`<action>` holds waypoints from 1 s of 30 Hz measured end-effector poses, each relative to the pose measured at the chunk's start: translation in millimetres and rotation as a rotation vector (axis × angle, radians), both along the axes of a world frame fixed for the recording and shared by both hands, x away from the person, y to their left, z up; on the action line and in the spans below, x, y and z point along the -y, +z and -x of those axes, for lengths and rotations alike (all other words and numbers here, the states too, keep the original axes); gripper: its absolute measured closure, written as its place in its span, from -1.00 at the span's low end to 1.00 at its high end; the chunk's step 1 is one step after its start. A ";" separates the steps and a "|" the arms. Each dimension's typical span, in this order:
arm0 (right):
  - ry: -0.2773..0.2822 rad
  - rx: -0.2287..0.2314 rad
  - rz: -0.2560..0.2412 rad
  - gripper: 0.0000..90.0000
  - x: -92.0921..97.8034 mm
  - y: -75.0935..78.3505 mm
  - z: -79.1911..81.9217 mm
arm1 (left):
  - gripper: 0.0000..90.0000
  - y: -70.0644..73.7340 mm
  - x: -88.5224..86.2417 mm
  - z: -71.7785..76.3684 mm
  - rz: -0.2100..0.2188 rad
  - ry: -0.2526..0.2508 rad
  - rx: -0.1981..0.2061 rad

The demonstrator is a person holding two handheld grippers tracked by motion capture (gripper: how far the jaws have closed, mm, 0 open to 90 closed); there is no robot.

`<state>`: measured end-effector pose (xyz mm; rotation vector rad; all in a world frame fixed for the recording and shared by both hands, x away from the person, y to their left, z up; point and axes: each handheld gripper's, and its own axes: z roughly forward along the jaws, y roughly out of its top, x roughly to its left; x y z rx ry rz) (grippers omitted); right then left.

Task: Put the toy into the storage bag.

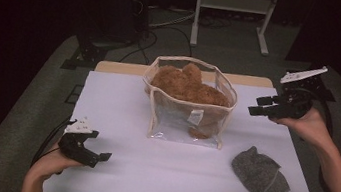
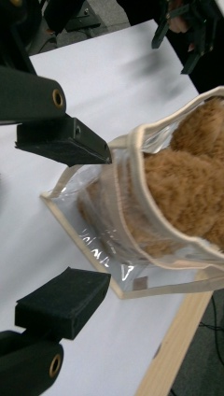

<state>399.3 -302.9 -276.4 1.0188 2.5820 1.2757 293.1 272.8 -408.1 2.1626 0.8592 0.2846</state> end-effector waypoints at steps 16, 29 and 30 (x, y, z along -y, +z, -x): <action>-0.023 -0.046 -0.014 -0.26 12.0 -33.2 8.4 | -0.94 -0.8 0.5 0.1 0.000 -0.002 -0.006; -0.031 -0.075 -0.020 -0.27 17.3 -55.0 16.2 | -0.94 -0.4 0.6 0.4 -0.006 -0.007 -0.005; -0.033 -0.078 -0.022 -0.27 17.6 -56.1 16.8 | -0.94 -0.4 0.5 0.2 -0.006 -0.006 -0.005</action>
